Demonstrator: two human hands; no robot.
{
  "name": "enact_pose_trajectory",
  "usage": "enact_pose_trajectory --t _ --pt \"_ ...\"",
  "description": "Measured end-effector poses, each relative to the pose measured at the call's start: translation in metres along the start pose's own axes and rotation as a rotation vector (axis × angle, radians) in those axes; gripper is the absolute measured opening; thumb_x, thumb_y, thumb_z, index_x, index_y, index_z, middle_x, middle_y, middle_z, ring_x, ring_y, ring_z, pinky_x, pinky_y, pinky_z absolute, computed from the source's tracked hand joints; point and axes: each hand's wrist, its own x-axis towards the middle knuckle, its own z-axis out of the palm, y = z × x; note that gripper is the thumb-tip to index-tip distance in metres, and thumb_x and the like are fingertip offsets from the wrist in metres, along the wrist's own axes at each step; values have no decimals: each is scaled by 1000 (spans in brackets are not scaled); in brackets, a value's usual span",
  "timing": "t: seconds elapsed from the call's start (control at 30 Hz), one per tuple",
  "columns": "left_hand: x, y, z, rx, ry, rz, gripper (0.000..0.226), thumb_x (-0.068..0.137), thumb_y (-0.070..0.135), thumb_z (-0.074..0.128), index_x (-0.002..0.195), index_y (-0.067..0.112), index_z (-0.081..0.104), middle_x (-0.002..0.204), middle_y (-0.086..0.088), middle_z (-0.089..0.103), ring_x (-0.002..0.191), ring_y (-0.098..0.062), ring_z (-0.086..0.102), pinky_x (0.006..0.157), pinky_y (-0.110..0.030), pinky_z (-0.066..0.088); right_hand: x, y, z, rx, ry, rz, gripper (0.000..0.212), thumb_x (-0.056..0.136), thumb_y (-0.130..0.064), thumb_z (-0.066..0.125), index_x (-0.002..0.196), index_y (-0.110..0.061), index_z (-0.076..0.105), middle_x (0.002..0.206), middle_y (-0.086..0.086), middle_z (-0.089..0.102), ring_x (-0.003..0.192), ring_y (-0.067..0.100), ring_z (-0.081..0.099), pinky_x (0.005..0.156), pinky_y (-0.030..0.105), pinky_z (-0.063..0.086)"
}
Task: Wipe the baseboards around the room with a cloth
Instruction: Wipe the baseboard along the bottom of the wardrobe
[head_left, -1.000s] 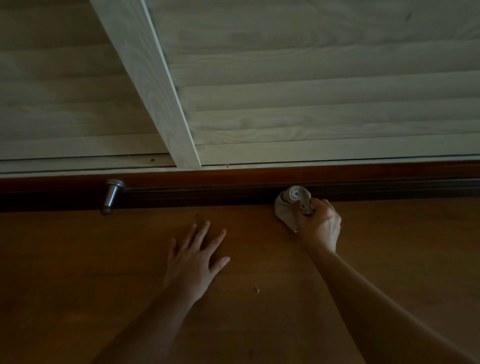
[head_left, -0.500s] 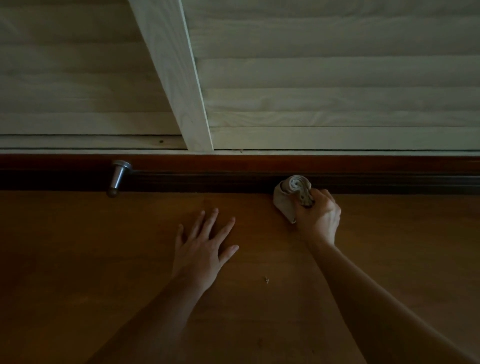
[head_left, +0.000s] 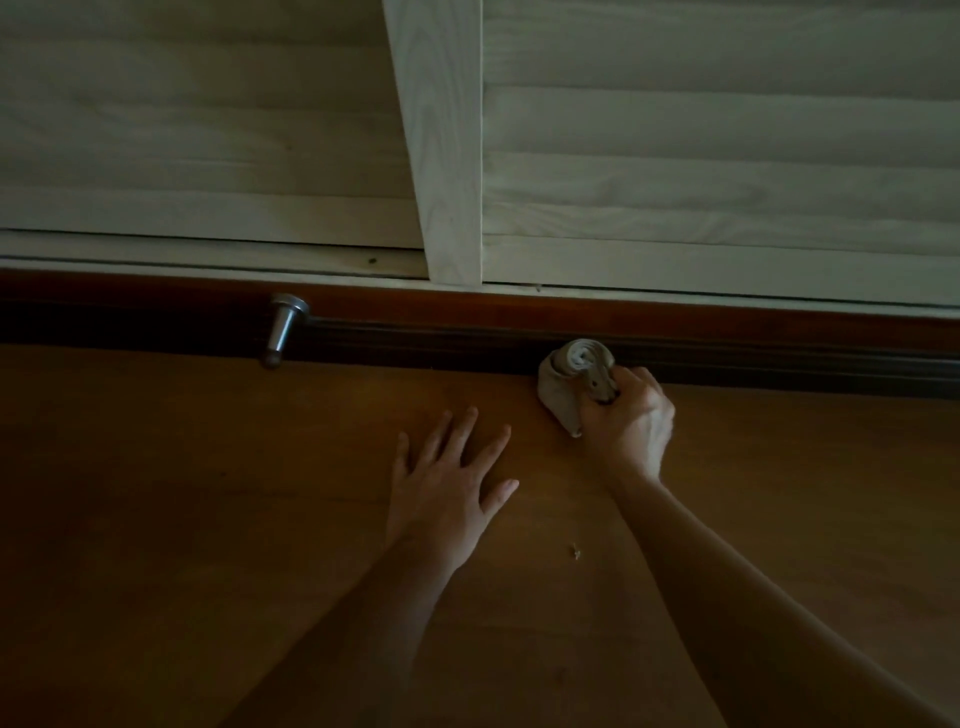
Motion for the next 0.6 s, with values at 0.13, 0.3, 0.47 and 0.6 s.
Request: enact_pose_trajectory --t 0.13,0.3,0.47,0.6 --pt "-10 -1 4 11 43 9 63 94 71 8 154 52 -1 169 9 -1 154 -18 -2 124 -51 1 -10 -29 26 49 -89 -63 17 88 -22 69 90 -5 68 90 6 61 74 24 59 64 42 52" --pt "-14 -1 4 3 44 0 65 94 70 8 155 51 4 169 8 1 154 -17 1 125 -48 3 -5 -22 20 39 -96 -70 18 87 -23 71 92 -6 68 89 6 60 76 26 59 64 39 50" --pt "-13 11 3 18 21 -67 68 91 73 5 155 49 0 168 8 -6 154 -19 0 124 -49 4 10 23 -21 -5 -17 33 22 89 -25 70 95 -4 68 92 11 62 82 28 60 70 41 50" --pt "-7 25 -2 31 6 -96 70 90 74 4 155 49 -1 168 7 -4 153 -22 6 124 -50 11 20 57 -51 -8 46 158 23 88 -27 70 93 -5 68 91 7 61 86 26 58 72 34 40"
